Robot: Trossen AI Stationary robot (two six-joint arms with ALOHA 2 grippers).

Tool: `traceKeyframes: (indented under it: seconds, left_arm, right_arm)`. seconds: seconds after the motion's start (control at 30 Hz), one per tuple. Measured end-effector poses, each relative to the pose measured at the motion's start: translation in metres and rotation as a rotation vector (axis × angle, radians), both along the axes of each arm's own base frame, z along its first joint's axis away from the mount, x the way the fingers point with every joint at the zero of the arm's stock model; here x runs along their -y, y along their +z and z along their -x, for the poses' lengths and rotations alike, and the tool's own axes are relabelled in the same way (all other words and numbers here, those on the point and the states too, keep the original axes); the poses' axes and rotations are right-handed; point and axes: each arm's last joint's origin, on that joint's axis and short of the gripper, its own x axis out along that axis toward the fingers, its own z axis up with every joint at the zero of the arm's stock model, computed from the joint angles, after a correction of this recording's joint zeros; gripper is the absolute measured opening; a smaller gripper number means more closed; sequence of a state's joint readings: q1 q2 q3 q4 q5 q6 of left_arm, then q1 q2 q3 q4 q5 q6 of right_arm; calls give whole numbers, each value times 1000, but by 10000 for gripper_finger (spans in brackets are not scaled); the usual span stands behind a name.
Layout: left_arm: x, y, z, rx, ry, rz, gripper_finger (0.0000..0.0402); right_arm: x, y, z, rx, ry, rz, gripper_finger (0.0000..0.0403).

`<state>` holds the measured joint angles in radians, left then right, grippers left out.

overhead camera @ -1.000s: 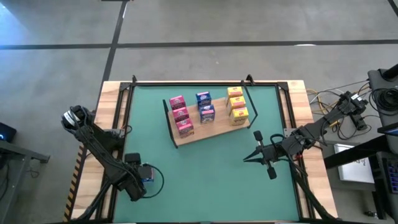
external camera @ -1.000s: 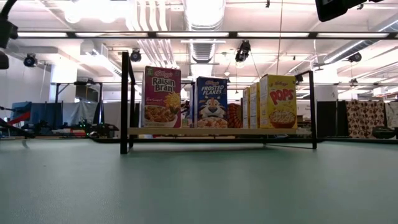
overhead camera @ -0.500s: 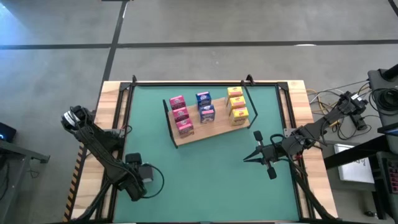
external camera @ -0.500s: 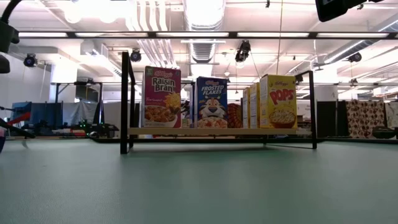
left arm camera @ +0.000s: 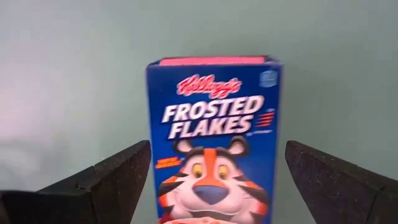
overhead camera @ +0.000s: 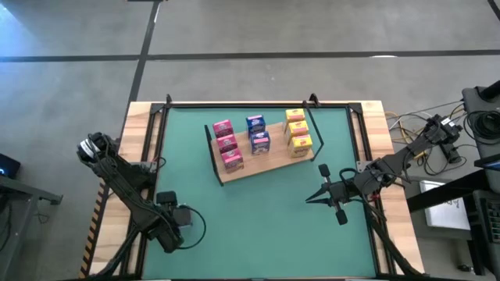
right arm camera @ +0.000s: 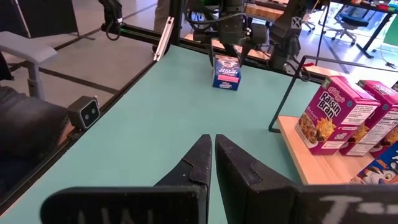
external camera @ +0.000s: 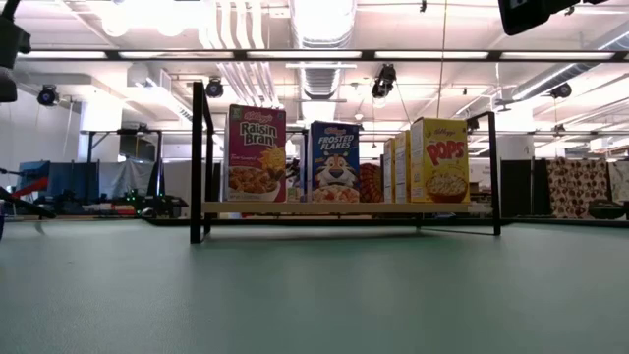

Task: Stack cereal on shelf
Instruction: Put the blue cereal box on the shelf aligned with the other blue cereal boxes

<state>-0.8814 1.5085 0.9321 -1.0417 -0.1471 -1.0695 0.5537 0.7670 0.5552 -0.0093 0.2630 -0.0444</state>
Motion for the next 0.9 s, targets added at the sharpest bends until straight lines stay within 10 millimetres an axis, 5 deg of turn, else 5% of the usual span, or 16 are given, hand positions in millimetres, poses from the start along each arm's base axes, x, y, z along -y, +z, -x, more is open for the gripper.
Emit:
traceKeyframes:
  seconds: [0.9]
  left_arm:
    - [-7,-15,5,12,41,-19,354]
  right_arm:
    - [0,0,0,-2,-2,-6,13]
